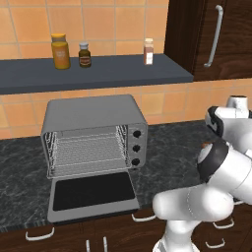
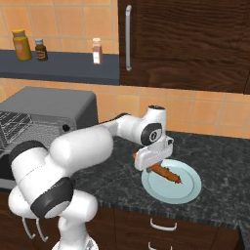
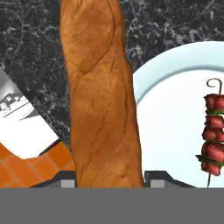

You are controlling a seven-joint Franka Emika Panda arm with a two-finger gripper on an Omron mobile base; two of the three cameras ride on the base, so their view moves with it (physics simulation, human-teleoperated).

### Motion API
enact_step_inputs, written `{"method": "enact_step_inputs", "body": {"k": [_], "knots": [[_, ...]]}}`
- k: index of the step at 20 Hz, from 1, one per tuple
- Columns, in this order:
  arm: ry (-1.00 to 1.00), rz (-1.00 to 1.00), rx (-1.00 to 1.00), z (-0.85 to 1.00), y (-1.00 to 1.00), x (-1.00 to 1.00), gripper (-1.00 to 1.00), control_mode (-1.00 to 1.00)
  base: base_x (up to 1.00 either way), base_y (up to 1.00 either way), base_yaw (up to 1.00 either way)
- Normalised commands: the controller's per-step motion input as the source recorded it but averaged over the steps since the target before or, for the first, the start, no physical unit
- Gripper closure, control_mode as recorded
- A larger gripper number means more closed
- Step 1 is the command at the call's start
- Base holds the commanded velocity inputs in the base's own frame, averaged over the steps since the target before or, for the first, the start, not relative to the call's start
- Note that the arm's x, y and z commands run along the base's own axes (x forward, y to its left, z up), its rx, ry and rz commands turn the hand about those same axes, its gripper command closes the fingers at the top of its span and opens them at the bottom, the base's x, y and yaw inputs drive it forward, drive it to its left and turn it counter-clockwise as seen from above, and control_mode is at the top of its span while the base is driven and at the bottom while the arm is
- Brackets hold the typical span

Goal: Pick up the kebab skewer and baguette bread, and place them inside the toaster oven. Close the toaster oven door and start by setting the timer.

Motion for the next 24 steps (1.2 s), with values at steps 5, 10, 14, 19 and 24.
{"method": "enact_step_inputs", "body": {"k": [5,10,14,19,24], "knots": [[-0.01,0.15,-0.04,0.48,0.53,-0.13,1.00,-1.00,0.00,0.00,0.00],[-0.05,0.07,-0.08,0.30,0.51,-0.19,1.00,-1.00,0.00,0.00,0.00],[-0.15,0.03,-0.02,0.45,0.69,-0.08,1.00,-1.00,0.00,0.00,0.00],[-0.18,0.06,-0.02,0.40,0.72,-0.19,1.00,-1.00,0.00,0.00,0.00],[-0.30,0.04,-0.02,0.25,0.69,-0.06,1.00,-1.00,0.00,0.00,0.00]]}}
